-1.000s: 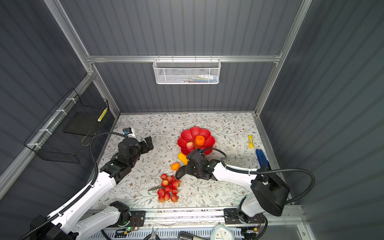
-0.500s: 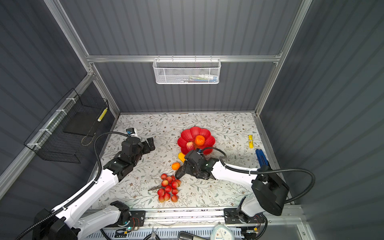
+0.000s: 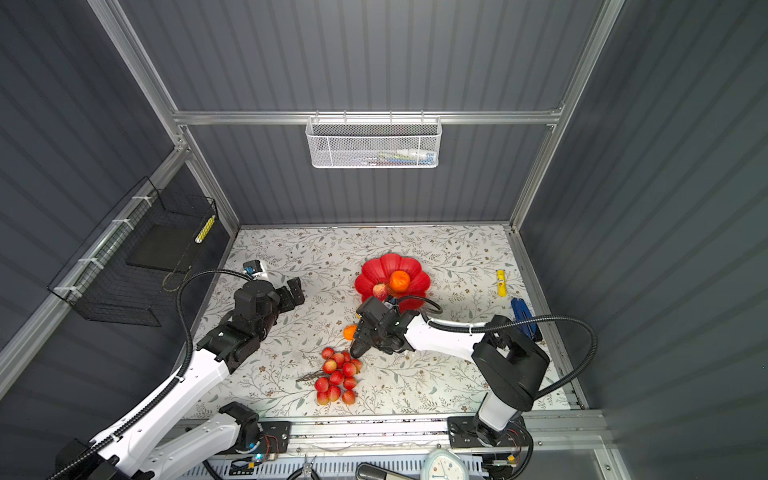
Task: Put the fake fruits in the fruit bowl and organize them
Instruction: 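Grasp the dark avocado with the right gripper and lift it, then place the avocado in the bowl while the left gripper reaches for the tangerine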
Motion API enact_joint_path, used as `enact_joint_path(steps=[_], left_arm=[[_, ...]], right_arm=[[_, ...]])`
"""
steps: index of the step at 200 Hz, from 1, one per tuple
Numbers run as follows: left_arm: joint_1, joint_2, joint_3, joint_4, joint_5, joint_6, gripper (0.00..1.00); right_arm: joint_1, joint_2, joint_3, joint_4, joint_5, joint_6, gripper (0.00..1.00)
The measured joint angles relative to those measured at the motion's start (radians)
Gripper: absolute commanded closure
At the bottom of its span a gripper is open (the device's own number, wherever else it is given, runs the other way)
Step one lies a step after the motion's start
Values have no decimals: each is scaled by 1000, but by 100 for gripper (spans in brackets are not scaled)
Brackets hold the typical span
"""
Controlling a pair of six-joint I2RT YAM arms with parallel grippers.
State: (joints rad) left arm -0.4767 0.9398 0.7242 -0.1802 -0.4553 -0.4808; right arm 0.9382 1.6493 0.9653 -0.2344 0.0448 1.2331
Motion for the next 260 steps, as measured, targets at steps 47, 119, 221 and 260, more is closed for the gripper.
enact_joint_path(steps=[47, 119, 221, 260], left_arm=[[0, -34, -17, -8, -16, 7, 0], [1, -67, -49, -9, -28, 10, 0], [1, -23, -60, 19, 69, 5, 0], [1, 19, -58, 16, 177, 3, 0]], right_arm=[[11, 59, 19, -6, 4, 56, 32], [18, 97, 26, -6, 24, 93, 61], [-153, -343, 53, -195, 175, -307, 64], [-299, -228, 118, -198, 121, -511, 63]])
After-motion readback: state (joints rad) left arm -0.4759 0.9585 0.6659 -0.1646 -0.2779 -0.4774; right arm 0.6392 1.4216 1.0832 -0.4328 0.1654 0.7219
